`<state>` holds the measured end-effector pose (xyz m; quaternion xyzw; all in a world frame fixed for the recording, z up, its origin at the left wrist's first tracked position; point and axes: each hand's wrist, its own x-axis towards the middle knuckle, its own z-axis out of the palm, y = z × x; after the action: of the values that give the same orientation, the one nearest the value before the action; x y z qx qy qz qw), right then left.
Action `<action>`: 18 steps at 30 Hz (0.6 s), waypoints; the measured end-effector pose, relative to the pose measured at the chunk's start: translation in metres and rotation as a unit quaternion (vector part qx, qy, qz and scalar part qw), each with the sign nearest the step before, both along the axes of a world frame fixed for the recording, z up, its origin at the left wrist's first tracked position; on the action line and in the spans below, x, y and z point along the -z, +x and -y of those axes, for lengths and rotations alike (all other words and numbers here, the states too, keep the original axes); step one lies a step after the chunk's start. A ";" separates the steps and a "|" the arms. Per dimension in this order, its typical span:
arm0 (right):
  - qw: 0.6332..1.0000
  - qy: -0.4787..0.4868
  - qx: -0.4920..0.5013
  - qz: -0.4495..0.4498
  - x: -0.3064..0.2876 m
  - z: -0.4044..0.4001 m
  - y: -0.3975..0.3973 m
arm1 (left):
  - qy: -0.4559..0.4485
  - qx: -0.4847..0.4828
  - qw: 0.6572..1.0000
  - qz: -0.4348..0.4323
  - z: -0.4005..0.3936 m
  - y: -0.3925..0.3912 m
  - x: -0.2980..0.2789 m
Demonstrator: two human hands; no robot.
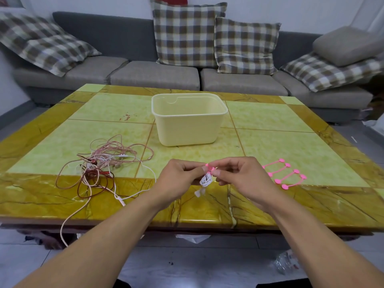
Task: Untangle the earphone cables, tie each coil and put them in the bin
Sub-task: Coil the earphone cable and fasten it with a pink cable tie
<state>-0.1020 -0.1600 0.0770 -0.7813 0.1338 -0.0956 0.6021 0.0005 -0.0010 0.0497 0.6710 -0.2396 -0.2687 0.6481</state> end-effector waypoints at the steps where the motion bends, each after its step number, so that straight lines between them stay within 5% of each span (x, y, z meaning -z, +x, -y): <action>1: 1.000 -0.016 0.008 0.006 0.001 0.001 0.000 | 0.004 0.008 1.000 0.000 0.000 0.000 0.001; 18: 0.986 -0.146 0.080 0.004 0.009 -0.002 0.004 | 0.027 0.052 0.998 -0.012 -0.002 0.003 0.000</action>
<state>-0.0975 -0.1575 0.0679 -0.8470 0.1785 -0.1651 0.4727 0.0035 0.0013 0.0496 0.6717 -0.2585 -0.3166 0.6178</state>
